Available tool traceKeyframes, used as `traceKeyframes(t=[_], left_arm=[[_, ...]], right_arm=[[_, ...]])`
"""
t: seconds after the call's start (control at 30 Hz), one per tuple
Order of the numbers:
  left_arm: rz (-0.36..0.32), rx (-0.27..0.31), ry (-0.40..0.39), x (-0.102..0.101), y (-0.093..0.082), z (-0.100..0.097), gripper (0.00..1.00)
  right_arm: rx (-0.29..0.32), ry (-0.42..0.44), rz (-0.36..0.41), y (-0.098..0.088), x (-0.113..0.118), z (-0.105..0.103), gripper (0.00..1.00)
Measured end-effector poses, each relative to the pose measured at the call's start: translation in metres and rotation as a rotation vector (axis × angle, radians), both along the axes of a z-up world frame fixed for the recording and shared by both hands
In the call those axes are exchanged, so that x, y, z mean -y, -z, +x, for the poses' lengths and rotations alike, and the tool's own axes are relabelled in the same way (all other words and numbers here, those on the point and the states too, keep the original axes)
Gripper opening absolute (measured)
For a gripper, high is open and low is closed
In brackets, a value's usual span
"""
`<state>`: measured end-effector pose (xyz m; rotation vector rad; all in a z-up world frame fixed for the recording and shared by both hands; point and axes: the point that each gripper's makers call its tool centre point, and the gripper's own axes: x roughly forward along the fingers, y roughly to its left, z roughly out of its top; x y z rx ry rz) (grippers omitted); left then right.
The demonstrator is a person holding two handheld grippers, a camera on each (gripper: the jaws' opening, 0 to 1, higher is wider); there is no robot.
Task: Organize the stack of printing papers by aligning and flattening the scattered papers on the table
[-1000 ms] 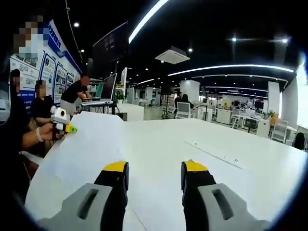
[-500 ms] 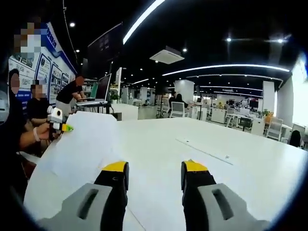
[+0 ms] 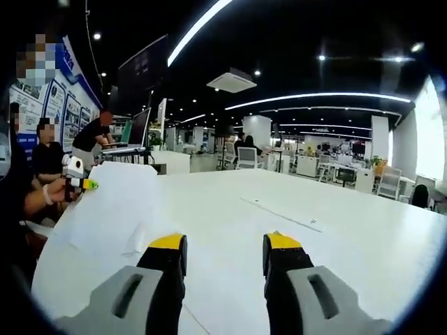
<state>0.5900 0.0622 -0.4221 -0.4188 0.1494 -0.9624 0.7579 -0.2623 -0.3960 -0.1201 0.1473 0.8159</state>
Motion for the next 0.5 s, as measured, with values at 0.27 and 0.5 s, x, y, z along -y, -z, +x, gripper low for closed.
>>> traceKeyframes(t=[0.27, 0.5], left_arm=[[0.001, -0.002, 0.001, 0.0, 0.0, 0.0, 0.1], [0.001, -0.001, 0.003, -0.001, 0.0, 0.0, 0.1]], right_arm=[[0.004, 0.038, 0.008, -0.002, 0.015, 0.005, 0.38], [-0.001, 0.057, 0.008, -0.002, 0.024, 0.007, 0.38]])
